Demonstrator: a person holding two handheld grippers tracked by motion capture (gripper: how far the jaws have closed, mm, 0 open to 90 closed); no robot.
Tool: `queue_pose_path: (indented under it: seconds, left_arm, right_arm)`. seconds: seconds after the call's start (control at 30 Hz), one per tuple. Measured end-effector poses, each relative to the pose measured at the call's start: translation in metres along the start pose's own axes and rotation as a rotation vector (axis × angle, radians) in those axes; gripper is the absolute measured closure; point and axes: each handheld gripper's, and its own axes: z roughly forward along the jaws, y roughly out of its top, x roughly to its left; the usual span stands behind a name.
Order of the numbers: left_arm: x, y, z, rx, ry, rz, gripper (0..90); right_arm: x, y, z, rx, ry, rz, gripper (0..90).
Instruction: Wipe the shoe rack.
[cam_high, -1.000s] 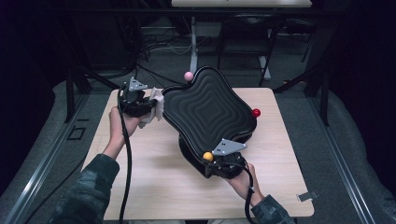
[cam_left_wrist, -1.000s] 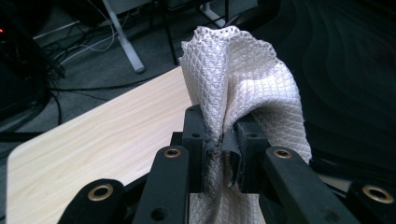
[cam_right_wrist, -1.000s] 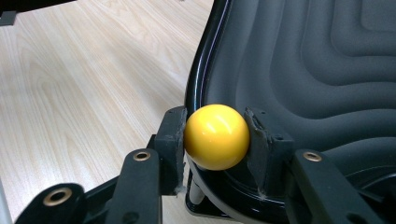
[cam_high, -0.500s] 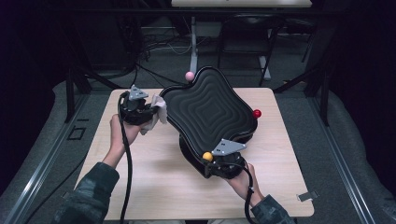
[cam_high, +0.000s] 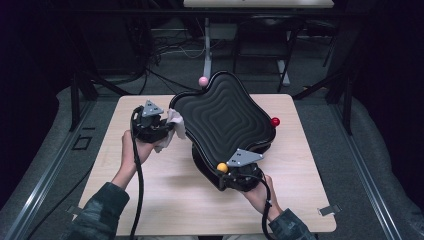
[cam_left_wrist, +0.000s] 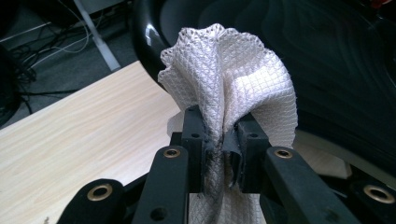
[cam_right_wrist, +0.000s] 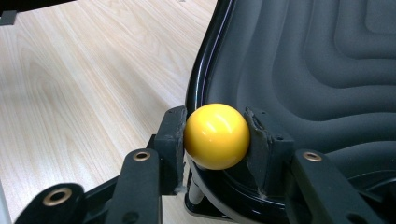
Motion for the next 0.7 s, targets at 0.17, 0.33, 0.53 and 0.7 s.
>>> queue_pose_path:
  seconds: [0.17, 0.33, 0.53, 0.7]
  left_arm:
    - [-0.008, -0.003, 0.002, 0.008, -0.017, 0.015, 77.2]
    - [-0.015, -0.007, 0.003, 0.008, -0.042, 0.021, 77.2]
    - [-0.029, -0.012, 0.007, 0.007, -0.069, 0.042, 77.2]
    - [-0.035, -0.014, 0.009, 0.005, -0.091, 0.042, 77.1]
  right_arm:
    - [0.000, 0.000, 0.000, 0.007, -0.002, -0.002, 59.6]
    - [0.000, 0.000, 0.000, 0.001, 0.001, -0.003, 59.6]
    - [0.000, 0.000, 0.000, 0.003, -0.003, -0.005, 59.6]
    - [0.000, 0.000, 0.000, 0.012, 0.001, -0.005, 59.6]
